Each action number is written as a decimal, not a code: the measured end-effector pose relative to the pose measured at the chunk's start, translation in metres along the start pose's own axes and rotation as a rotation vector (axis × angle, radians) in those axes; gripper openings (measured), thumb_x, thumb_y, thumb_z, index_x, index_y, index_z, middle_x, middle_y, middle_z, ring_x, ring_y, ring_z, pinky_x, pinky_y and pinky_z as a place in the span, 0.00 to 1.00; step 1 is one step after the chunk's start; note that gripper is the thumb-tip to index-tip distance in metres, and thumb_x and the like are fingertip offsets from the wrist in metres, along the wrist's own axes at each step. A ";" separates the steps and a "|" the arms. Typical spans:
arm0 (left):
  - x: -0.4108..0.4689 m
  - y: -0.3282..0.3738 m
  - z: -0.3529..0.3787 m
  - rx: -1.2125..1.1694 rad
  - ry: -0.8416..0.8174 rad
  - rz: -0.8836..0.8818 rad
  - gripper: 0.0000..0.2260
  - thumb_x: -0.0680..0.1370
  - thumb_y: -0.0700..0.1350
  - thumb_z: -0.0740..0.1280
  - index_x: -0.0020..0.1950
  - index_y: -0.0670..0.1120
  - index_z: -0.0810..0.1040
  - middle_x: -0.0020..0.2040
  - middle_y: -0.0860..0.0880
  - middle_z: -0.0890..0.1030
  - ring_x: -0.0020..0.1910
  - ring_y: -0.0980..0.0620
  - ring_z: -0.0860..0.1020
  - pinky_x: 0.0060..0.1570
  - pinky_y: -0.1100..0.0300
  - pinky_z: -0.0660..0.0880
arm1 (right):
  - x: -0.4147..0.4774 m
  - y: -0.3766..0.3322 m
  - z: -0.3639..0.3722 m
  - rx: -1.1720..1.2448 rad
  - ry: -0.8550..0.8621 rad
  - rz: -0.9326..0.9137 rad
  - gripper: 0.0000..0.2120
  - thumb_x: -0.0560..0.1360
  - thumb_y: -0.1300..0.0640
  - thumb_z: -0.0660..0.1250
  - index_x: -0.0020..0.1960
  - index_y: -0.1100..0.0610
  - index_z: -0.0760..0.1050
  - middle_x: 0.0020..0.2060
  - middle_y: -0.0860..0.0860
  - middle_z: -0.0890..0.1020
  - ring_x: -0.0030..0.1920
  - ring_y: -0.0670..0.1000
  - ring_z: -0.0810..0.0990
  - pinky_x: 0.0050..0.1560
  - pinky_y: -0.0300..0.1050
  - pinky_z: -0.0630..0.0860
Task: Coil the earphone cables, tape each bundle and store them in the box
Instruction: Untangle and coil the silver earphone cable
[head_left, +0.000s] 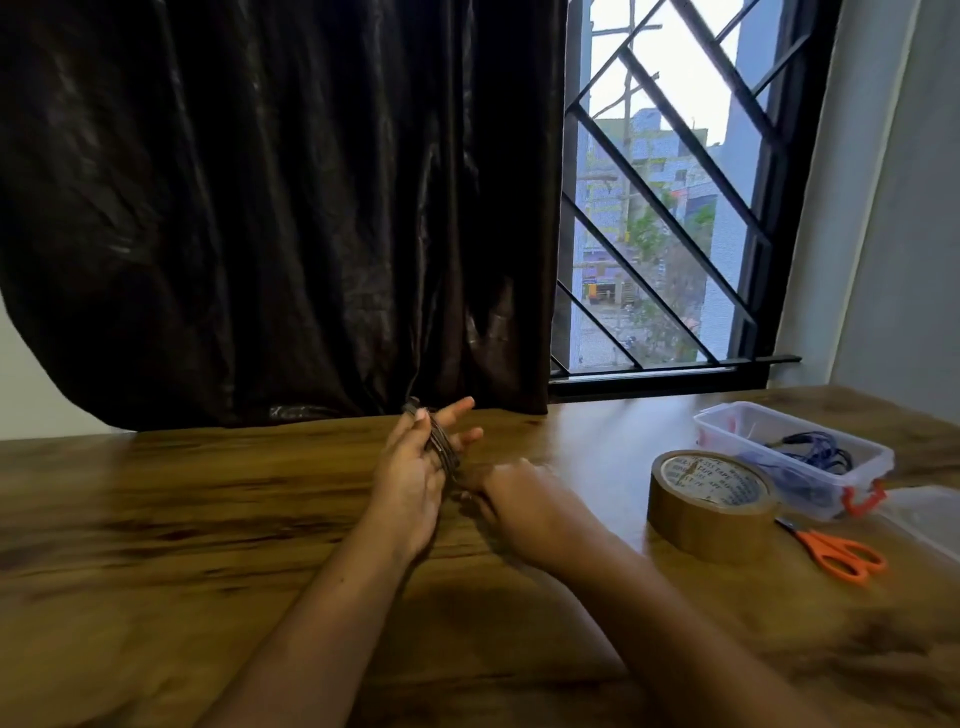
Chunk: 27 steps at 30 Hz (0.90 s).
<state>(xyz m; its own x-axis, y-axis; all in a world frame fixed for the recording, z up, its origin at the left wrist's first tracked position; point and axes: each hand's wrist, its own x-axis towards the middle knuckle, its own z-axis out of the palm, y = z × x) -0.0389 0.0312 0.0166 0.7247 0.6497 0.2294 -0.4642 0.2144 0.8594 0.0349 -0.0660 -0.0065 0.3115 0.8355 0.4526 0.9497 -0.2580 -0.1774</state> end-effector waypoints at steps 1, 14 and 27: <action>0.000 -0.001 -0.001 0.038 0.017 -0.012 0.12 0.83 0.44 0.51 0.61 0.43 0.70 0.51 0.47 0.84 0.38 0.52 0.83 0.50 0.54 0.76 | -0.001 -0.002 0.000 -0.023 0.024 -0.028 0.10 0.81 0.52 0.57 0.53 0.51 0.77 0.45 0.50 0.82 0.45 0.51 0.80 0.43 0.43 0.69; -0.007 -0.009 0.000 0.300 -0.136 -0.103 0.12 0.83 0.42 0.53 0.54 0.49 0.75 0.47 0.47 0.80 0.44 0.51 0.79 0.40 0.60 0.76 | 0.002 0.013 -0.022 0.418 0.242 -0.004 0.09 0.73 0.64 0.69 0.51 0.54 0.82 0.45 0.43 0.80 0.45 0.36 0.76 0.49 0.27 0.71; -0.008 -0.008 0.003 0.188 -0.178 -0.116 0.15 0.82 0.40 0.52 0.61 0.45 0.76 0.48 0.49 0.82 0.35 0.58 0.79 0.31 0.67 0.74 | 0.004 0.001 -0.007 1.093 0.200 0.370 0.06 0.78 0.69 0.59 0.50 0.62 0.73 0.47 0.55 0.78 0.38 0.47 0.78 0.42 0.42 0.79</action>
<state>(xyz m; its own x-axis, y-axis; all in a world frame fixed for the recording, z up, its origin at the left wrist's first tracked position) -0.0392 0.0224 0.0093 0.8533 0.4869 0.1868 -0.2821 0.1297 0.9506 0.0373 -0.0661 0.0011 0.6548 0.6808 0.3282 0.2982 0.1663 -0.9399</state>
